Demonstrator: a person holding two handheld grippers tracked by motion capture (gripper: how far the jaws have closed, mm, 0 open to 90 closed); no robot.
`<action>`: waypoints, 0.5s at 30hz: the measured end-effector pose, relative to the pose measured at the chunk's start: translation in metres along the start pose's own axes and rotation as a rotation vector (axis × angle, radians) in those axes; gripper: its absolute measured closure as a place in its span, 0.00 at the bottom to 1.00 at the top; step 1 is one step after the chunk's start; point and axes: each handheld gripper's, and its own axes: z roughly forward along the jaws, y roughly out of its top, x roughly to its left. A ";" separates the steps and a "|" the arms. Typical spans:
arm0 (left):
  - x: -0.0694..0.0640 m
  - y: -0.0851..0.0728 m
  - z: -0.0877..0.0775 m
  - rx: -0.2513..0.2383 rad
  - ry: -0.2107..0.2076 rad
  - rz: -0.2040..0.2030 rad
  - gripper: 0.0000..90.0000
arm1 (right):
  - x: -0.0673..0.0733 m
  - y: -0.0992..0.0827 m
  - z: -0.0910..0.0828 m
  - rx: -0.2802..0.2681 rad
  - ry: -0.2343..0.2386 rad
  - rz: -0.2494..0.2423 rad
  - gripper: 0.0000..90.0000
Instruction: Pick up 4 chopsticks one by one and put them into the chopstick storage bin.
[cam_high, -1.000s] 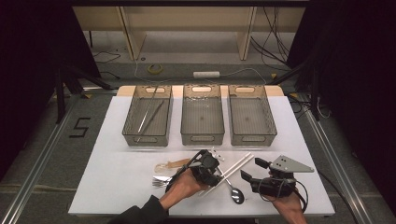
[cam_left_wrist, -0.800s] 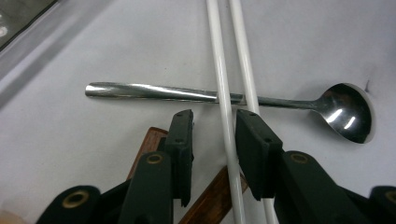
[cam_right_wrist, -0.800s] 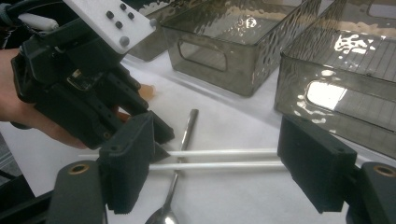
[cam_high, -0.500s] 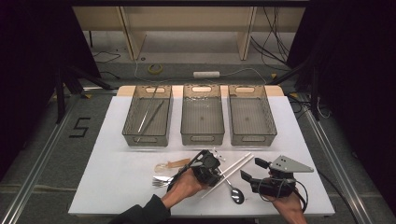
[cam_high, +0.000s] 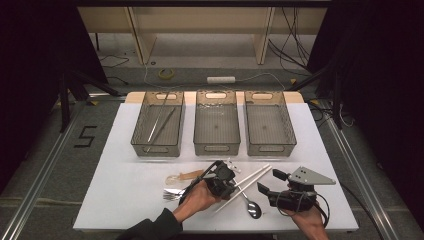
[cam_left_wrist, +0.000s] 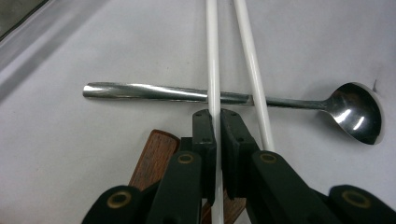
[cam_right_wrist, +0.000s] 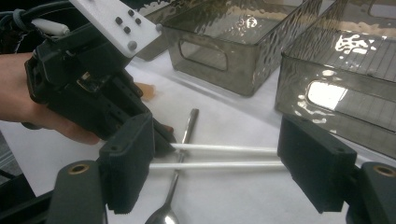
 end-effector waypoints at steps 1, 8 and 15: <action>0.000 0.000 0.000 -0.001 0.000 0.003 0.94 | 0.000 0.000 0.000 0.000 0.000 0.000 0.31; 0.001 0.000 -0.014 -0.048 0.003 0.021 0.95 | 0.000 0.000 0.000 -0.002 0.001 -0.002 0.31; 0.005 0.004 -0.038 -0.102 -0.001 0.031 0.95 | 0.000 0.000 0.000 -0.004 0.000 -0.005 0.31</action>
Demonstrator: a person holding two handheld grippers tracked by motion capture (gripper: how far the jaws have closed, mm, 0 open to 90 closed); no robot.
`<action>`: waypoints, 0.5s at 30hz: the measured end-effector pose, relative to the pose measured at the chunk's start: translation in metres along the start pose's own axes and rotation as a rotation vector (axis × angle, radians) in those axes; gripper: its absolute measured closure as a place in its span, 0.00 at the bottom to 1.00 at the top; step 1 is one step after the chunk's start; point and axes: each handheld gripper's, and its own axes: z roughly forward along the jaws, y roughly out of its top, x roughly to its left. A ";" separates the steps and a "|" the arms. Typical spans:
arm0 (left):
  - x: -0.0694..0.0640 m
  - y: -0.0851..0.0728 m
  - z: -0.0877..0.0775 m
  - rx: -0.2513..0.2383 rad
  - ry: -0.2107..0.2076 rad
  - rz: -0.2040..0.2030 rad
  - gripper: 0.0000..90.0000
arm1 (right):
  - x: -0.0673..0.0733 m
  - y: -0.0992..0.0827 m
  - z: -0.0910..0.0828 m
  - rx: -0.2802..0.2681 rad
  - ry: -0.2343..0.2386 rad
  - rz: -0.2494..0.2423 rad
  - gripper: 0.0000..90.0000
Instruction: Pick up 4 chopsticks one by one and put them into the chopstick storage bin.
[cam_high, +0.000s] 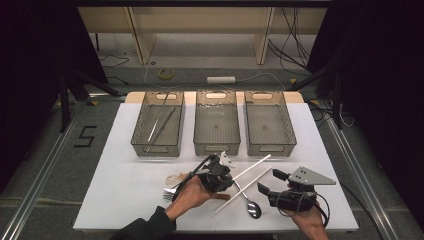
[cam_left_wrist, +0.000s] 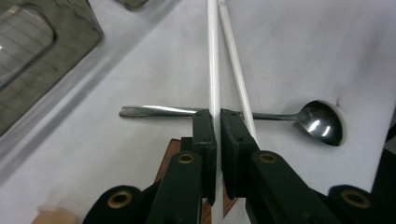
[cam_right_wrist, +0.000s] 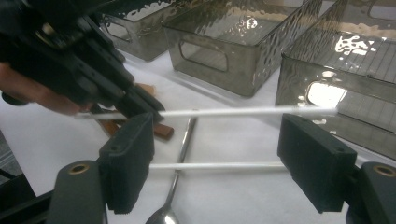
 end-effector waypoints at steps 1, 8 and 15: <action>0.001 0.001 -0.003 -0.002 0.006 0.007 0.95 | 0.000 0.000 0.000 0.001 0.000 -0.001 0.31; 0.015 0.000 -0.027 -0.060 0.026 -0.032 0.94 | 0.000 0.000 0.000 -0.001 -0.002 -0.001 0.31; 0.036 -0.007 -0.048 -0.098 0.051 -0.071 0.94 | 0.000 0.000 0.000 0.000 -0.001 0.001 0.31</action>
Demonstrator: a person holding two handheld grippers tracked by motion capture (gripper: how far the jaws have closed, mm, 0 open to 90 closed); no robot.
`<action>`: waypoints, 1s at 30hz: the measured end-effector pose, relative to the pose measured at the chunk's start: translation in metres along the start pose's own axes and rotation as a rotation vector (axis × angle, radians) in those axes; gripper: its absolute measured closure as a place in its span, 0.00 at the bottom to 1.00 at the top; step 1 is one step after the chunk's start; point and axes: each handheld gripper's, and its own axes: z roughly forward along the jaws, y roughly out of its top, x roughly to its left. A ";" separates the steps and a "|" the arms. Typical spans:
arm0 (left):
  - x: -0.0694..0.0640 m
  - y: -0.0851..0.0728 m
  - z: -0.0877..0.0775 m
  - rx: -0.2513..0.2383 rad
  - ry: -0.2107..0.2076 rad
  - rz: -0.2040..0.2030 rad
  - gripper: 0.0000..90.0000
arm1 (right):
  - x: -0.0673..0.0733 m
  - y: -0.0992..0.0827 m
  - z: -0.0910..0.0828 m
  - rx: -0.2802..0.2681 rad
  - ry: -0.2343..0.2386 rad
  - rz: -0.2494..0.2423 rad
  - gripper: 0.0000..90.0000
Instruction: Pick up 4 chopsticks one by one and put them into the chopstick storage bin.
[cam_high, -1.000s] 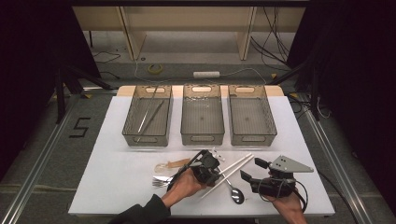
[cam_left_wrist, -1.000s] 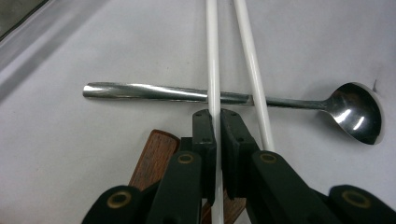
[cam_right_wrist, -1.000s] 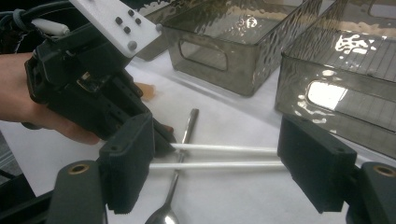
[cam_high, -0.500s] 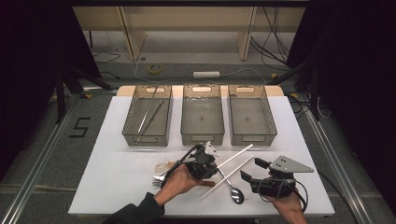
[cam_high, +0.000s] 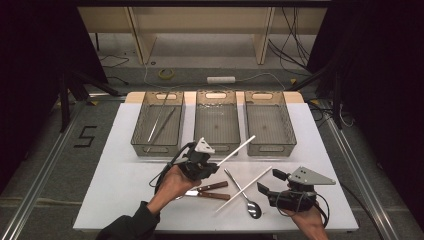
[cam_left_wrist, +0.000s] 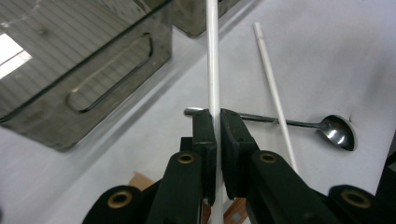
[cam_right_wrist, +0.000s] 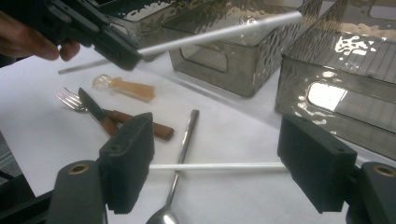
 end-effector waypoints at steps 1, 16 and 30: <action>0.003 0.000 -0.003 -0.005 0.007 -0.005 0.94 | 0.000 0.000 0.000 0.000 0.001 0.000 0.31; 0.035 -0.007 -0.036 -0.077 0.058 -0.064 0.94 | 0.000 0.000 0.001 0.003 0.001 -0.004 0.31; 0.064 -0.011 -0.059 -0.143 0.109 -0.145 0.94 | 0.000 0.000 0.001 0.001 0.002 0.001 0.31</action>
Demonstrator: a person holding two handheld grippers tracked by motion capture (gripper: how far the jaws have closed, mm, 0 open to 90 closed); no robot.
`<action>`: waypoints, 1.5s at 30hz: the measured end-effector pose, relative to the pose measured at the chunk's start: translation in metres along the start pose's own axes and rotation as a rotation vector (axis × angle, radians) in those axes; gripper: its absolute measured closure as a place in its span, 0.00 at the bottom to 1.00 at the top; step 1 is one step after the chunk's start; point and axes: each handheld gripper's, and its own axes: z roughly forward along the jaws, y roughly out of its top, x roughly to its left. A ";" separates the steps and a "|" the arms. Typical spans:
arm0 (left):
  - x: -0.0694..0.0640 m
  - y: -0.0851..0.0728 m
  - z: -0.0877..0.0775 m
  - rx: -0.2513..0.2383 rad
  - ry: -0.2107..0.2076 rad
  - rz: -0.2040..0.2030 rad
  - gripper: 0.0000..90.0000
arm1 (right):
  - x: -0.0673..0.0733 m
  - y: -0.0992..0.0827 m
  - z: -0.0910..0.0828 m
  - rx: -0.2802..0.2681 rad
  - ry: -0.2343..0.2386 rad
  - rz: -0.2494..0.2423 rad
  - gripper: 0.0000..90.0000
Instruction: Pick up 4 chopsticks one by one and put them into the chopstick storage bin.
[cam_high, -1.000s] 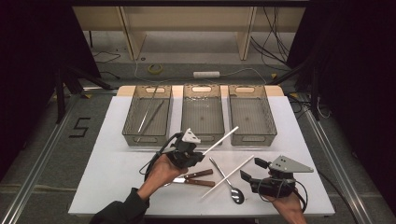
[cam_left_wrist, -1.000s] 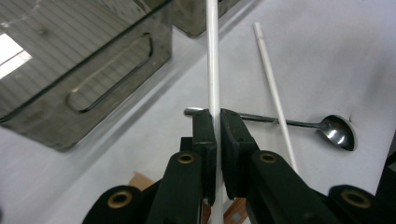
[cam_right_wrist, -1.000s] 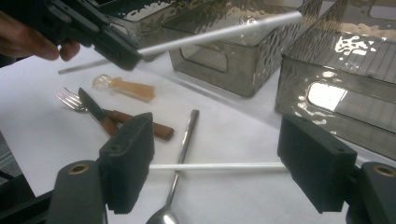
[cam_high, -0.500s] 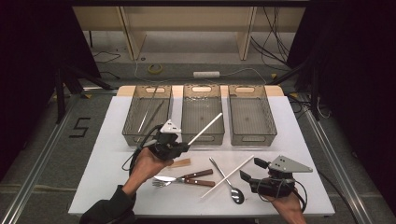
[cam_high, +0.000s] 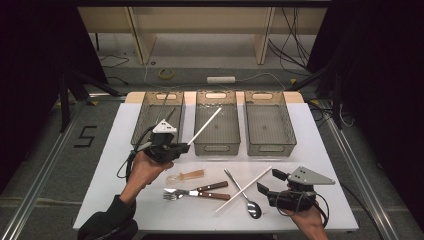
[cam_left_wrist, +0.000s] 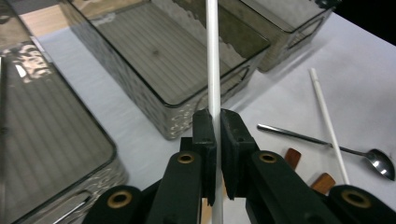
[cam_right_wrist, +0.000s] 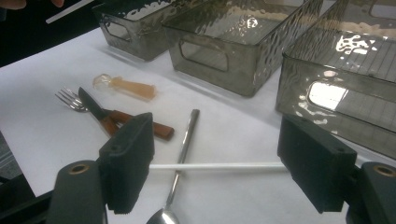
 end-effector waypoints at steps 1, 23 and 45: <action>0.003 0.000 -0.001 -0.001 0.007 0.000 0.94 | 0.000 0.000 0.000 0.001 0.000 0.001 0.31; 0.064 0.007 -0.010 -0.074 0.117 -0.130 0.94 | -0.001 -0.001 0.000 0.002 0.003 0.010 0.31; 0.122 0.006 0.008 -0.067 0.220 -0.235 0.94 | -0.002 -0.001 0.000 0.000 0.005 0.013 0.31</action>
